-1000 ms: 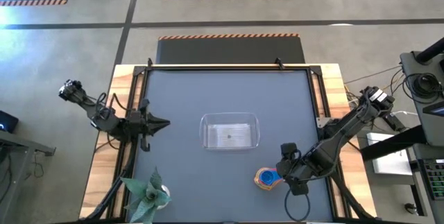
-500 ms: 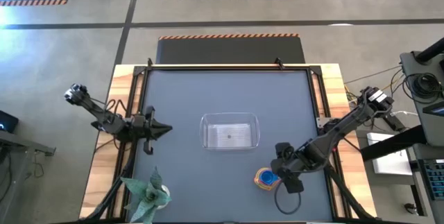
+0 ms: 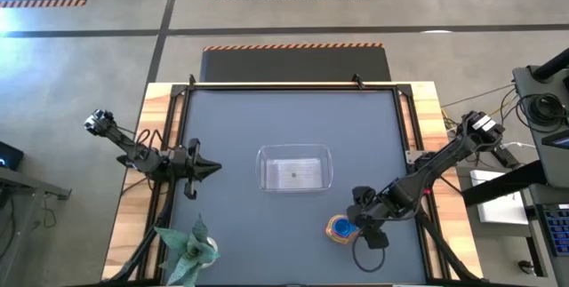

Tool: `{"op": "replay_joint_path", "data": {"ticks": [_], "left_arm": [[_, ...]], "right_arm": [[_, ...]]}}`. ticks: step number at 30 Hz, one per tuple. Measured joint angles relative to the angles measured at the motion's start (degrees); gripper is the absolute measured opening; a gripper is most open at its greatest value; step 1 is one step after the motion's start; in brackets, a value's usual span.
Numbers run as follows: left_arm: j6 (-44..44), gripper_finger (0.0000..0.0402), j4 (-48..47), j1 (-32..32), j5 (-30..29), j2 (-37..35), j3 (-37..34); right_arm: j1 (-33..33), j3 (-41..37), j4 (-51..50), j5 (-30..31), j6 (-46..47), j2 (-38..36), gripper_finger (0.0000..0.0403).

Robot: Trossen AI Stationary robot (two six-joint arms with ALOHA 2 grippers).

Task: Nest measuring cups in basket
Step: Put the stacked measuring cups into the transparent bin

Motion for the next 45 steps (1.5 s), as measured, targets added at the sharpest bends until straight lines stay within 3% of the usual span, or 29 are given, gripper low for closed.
{"op": "replay_joint_path", "data": {"ticks": [7, 14, 19, 31, 45], "left_arm": [[0.1, 0.0000, -0.1, 0.0, -0.5, 0.2, 0.0], [0.9, 0.0000, -0.1, 0.0, -3.5, 0.3, 0.0], [8.0, 0.0000, -0.1, 0.0, -3.5, 0.3, 0.0], [9.0, 0.0000, -0.1, 0.0, -3.5, 0.3, 0.0], [5.9, 0.0000, -0.1, 0.0, -3.5, 0.8, 0.0]], "right_arm": [[0.0, -3.5, 2.5, 0.1, 1.3, 0.0, 0.0332], [1.4, -4.0, 3.0, 6.2, -0.1, 0.0, 0.0330], [3.3, -4.4, 3.0, 9.8, -1.2, 0.0, 0.0329], [3.9, -6.7, 3.0, 10.0, -1.6, 0.0, 0.0325], [3.9, -6.9, 3.0, 10.0, -1.7, 0.0, 0.0186]]}}
